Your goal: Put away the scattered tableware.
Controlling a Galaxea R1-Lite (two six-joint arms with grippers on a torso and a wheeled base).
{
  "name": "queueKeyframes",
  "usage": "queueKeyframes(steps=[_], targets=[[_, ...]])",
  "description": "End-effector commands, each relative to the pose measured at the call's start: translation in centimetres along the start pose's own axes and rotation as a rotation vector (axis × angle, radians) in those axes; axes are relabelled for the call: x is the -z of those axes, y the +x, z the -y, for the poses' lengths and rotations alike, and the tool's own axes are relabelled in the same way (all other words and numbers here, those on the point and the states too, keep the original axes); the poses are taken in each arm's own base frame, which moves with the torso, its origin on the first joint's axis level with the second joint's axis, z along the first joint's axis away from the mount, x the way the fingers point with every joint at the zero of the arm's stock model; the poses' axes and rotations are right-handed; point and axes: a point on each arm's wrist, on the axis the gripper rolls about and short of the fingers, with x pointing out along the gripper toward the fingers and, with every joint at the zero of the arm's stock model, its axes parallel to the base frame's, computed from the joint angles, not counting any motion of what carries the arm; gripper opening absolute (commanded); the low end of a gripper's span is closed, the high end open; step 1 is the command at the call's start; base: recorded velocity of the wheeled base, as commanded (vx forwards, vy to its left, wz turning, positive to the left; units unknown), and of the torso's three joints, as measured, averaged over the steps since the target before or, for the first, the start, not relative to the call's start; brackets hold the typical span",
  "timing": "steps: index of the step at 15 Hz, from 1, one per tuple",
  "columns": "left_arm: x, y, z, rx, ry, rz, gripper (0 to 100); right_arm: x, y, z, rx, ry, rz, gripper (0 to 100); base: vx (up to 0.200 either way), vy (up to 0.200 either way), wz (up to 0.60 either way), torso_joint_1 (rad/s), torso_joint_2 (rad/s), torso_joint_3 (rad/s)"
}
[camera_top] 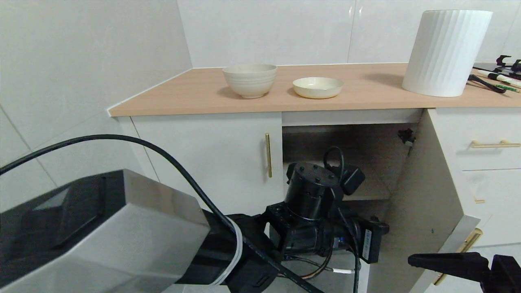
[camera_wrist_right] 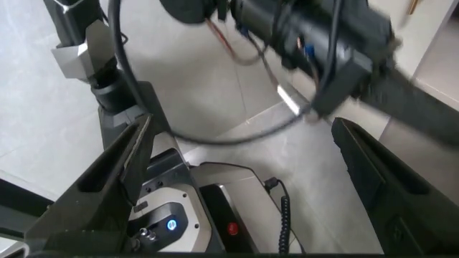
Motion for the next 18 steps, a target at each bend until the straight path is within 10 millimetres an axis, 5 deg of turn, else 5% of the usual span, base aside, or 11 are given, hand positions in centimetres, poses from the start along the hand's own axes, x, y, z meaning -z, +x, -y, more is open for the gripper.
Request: queueKeyframes(steps=[1, 6, 11, 13, 15, 17, 18], targets=[[0.2, 0.4, 1.5, 0.033, 0.009, -0.019, 0, 0.0, -0.1, 0.0, -0.001, -0.002, 0.004, 100, 0.000, 0.000, 0.00, 0.000, 0.00, 0.000], [-0.6, 2.8, 6.0, 0.169, 0.034, -0.084, 0, -0.2, -0.3, -0.1, -0.003, -0.007, 0.019, 100, 0.000, 0.000, 0.00, 0.000, 0.00, 0.000], [-1.8, 2.4, 9.0, 0.225, -0.008, -0.046, 0, -0.2, -0.4, -0.2, -0.002, -0.007, 0.023, 100, 0.000, 0.000, 0.00, 0.000, 0.00, 0.000], [-3.8, -0.1, 7.4, 0.143, -0.037, 0.026, 0, -0.3, -0.4, -0.2, 0.001, -0.005, 0.028, 100, 0.000, 0.000, 0.00, 0.000, 0.00, 0.000], [-5.6, -4.6, 4.1, 0.041, -0.081, 0.077, 0, -0.6, 0.0, 0.0, 0.007, -0.001, 0.024, 100, 0.000, 0.000, 0.00, 0.000, 0.00, 0.000], [-6.4, -10.1, 0.7, -0.090, -0.116, 0.132, 0, -1.9, 2.6, 1.5, 0.121, 0.021, -0.011, 100, 0.000, 0.000, 0.00, 0.000, 0.00, 0.000], [-6.5, -11.3, 0.1, -0.114, -0.122, 0.149, 0, -2.2, 3.2, 2.0, 0.157, 0.027, -0.018, 100, 0.000, 0.000, 0.00, 0.000, 0.00, 0.000]])
